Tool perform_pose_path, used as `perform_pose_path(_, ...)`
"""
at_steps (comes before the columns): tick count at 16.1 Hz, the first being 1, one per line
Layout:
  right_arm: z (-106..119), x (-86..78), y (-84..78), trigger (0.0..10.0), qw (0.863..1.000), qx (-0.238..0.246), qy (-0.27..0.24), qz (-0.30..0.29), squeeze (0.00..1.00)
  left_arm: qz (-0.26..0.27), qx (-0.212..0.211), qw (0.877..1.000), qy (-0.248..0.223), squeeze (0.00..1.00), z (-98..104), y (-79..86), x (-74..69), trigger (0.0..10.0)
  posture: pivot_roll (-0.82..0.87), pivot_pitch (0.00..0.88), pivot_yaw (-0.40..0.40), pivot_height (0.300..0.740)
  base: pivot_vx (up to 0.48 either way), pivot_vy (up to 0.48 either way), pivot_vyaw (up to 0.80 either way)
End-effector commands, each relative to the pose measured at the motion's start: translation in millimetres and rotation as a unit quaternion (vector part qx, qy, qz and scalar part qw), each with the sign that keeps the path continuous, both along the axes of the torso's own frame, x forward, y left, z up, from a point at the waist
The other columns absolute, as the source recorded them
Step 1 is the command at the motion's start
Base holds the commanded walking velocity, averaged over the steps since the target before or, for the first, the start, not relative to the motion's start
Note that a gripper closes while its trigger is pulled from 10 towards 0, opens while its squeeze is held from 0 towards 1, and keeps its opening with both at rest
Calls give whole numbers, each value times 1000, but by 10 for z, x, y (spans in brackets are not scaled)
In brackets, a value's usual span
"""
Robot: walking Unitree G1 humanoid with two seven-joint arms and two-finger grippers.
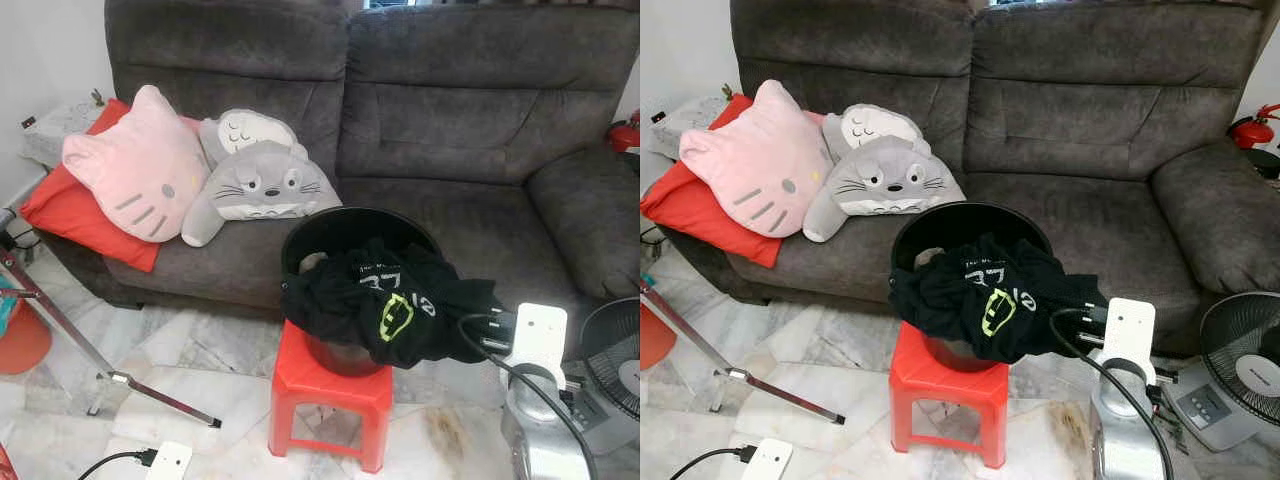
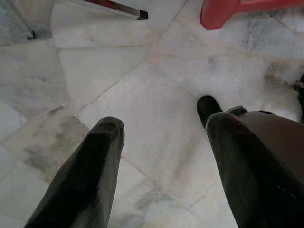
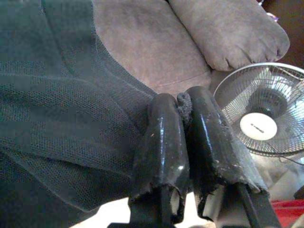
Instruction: Hang hanger
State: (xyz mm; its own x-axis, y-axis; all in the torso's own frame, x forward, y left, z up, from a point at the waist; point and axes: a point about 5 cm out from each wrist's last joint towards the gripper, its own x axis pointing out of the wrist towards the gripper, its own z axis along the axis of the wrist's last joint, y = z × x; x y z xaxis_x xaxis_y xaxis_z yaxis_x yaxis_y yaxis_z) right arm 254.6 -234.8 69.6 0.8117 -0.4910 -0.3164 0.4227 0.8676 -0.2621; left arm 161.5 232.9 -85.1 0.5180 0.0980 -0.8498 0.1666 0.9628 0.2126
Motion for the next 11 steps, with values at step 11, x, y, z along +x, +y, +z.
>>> perform_pose_path(11,658,441,-154,0,990,-18,-138,-9,0,-7,8,1000,7,0,-4,28,-24,10000,-149,0,20,740,0,0,0)
